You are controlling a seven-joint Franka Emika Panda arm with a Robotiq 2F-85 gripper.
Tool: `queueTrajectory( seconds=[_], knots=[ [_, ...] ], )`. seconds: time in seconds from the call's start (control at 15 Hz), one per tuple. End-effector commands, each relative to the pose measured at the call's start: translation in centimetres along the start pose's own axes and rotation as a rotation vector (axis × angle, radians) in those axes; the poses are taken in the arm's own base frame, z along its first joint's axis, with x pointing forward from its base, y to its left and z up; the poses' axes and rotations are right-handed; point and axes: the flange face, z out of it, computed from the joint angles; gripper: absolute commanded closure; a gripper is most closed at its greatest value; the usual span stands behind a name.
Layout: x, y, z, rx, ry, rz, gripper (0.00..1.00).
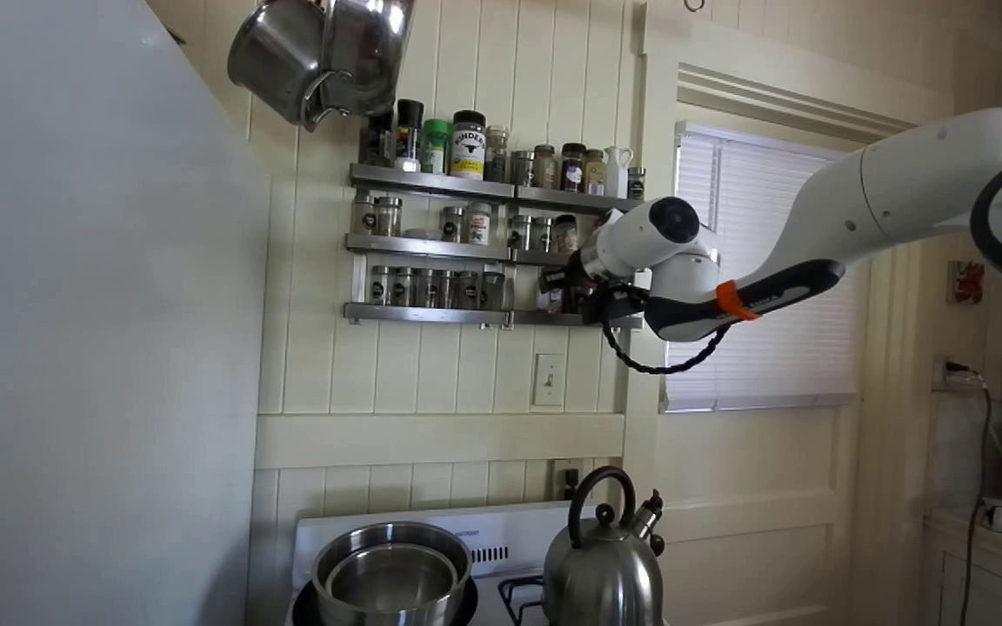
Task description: Pour some spice into the silver bowl
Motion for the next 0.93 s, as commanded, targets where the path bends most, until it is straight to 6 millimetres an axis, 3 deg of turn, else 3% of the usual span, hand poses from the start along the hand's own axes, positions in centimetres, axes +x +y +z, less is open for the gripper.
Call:
queueTrajectory(
  seconds=[0.0,0.87],
  knots=[
    [-1.0,0.1,1.3,-0.033,-0.040,0.016,0.77],
    [-1.1,1.0,2.9,-0.049,-0.052,0.039,0.77]
  ],
)
